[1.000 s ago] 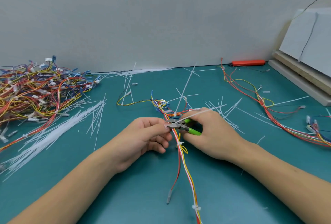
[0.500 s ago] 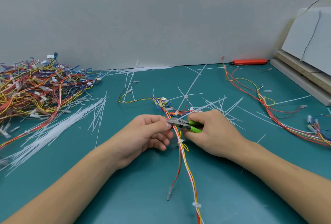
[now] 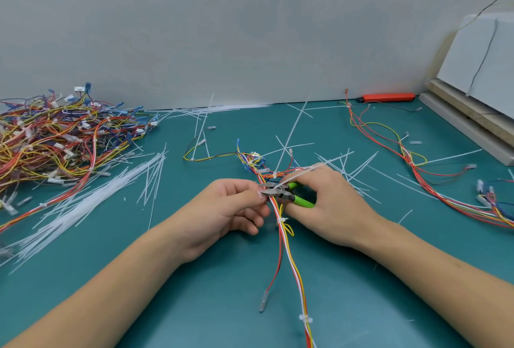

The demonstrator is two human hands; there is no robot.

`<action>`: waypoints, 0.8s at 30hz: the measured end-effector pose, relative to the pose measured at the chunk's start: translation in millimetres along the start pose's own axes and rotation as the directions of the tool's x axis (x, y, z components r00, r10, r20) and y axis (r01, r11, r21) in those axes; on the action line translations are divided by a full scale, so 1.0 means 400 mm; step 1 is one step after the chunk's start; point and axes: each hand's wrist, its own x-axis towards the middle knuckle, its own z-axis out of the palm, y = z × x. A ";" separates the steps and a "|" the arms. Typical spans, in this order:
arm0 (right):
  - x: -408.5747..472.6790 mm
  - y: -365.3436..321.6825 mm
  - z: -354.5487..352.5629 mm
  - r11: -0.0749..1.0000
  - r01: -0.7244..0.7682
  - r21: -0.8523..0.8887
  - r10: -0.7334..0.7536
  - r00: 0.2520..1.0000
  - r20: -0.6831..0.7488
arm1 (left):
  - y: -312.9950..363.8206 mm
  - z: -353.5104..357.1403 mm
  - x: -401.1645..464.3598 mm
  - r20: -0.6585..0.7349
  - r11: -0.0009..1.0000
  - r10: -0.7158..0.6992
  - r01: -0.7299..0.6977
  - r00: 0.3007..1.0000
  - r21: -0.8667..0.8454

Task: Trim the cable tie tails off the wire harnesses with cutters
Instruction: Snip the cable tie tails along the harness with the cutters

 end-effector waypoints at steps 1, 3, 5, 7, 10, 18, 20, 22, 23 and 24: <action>0.000 -0.001 -0.001 1.000 -0.001 -0.001 0.001 1.000 0.007 | 0.000 0.001 0.000 -0.001 1.000 0.000 0.000 1.000 -0.005; -0.001 -0.002 0.001 1.000 -0.001 0.006 0.001 1.000 0.009 | -0.001 0.001 -0.002 -0.002 1.000 0.000 0.000 1.000 -0.010; -0.001 -0.002 0.002 1.000 -0.001 -0.002 0.001 1.000 0.003 | -0.001 0.000 -0.001 -0.001 1.000 0.000 0.000 1.000 -0.006; -0.001 -0.003 0.002 1.000 -0.013 -0.008 0.013 1.000 0.004 | -0.002 0.001 -0.001 -0.002 1.000 0.001 -0.001 1.000 -0.007; -0.001 -0.003 0.002 0.999 -0.036 0.011 0.036 0.999 -0.003 | 0.000 0.002 -0.002 0.004 1.000 0.004 -0.004 1.000 -0.014; -0.001 -0.006 0.006 0.997 -0.070 0.014 0.069 0.997 0.014 | 0.002 0.000 -0.006 0.016 1.000 0.006 -0.006 1.000 -0.008; -0.003 -0.005 0.005 1.000 -0.019 0.013 0.019 1.000 -0.022 | 0.002 0.000 -0.005 0.013 1.000 0.004 -0.004 1.000 -0.022; -0.002 -0.004 0.003 1.000 0.016 -0.022 -0.017 0.996 -0.083 | 0.003 -0.002 -0.005 0.011 0.999 0.000 0.001 1.000 -0.047; -0.001 -0.003 0.001 0.999 0.025 -0.020 -0.027 0.996 -0.088 | 0.003 -0.003 -0.004 0.009 0.998 -0.002 0.003 1.000 -0.060; 0.003 -0.003 -0.003 0.999 0.029 -0.024 -0.031 0.997 -0.071 | 0.004 -0.004 -0.004 0.007 0.998 -0.003 0.004 1.000 -0.068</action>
